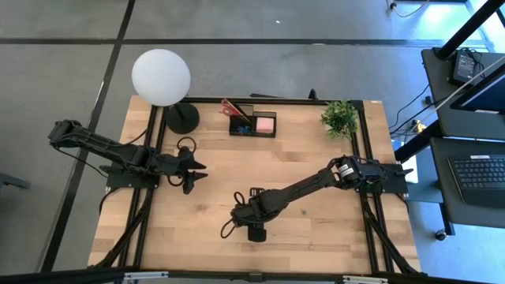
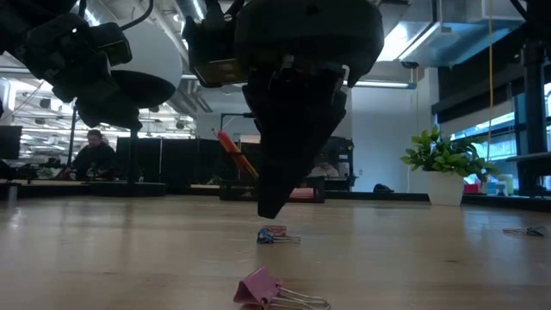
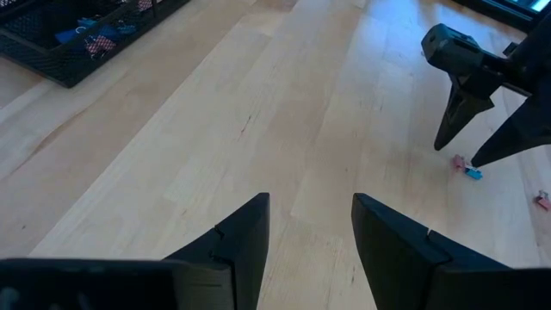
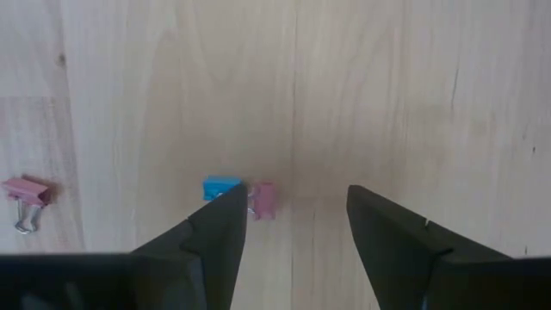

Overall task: Pick and place office supplies into organizer
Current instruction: Put the blue binder clip into the black desk organizer

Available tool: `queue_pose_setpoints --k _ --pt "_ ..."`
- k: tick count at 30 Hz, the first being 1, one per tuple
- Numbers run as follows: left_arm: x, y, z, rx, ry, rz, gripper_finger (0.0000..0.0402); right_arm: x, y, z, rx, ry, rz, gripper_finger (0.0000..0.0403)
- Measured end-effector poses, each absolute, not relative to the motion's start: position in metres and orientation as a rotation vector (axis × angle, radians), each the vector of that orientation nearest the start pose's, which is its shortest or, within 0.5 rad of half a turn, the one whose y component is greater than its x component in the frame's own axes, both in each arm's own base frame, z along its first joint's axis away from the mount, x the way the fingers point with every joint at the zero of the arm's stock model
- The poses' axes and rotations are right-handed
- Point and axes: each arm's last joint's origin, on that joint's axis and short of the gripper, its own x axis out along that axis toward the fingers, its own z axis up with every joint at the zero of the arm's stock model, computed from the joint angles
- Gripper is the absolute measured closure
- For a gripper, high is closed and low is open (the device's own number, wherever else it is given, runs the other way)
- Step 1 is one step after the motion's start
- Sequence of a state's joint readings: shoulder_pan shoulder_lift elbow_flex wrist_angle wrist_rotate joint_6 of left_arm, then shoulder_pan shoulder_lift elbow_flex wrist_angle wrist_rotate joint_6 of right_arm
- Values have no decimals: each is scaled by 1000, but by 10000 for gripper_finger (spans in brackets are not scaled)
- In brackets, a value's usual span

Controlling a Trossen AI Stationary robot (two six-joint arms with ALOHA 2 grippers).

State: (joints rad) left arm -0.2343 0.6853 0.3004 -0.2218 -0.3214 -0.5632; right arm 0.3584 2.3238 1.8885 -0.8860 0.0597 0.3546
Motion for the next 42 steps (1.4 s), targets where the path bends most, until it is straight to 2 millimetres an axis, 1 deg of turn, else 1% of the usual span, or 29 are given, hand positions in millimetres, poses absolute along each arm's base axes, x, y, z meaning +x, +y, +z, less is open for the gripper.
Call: queue_pose_setpoints --k 6,15,20,28,38,42 --pt "142 -24 180 -380 540 245 242 444 164 145 23 1329 18 199" --pt "142 -24 180 -381 540 245 242 443 164 144 21 1338 11 199" --pt "142 -24 180 -381 540 245 242 441 160 144 -12 1340 -78 199" --pt "142 -24 180 -381 539 245 242 443 152 144 -15 1344 -100 199" --pt "142 -24 180 -383 539 246 242 442 149 143 -168 1370 11 199" --pt "142 -24 180 -383 539 246 242 442 149 143 -171 1373 21 199"
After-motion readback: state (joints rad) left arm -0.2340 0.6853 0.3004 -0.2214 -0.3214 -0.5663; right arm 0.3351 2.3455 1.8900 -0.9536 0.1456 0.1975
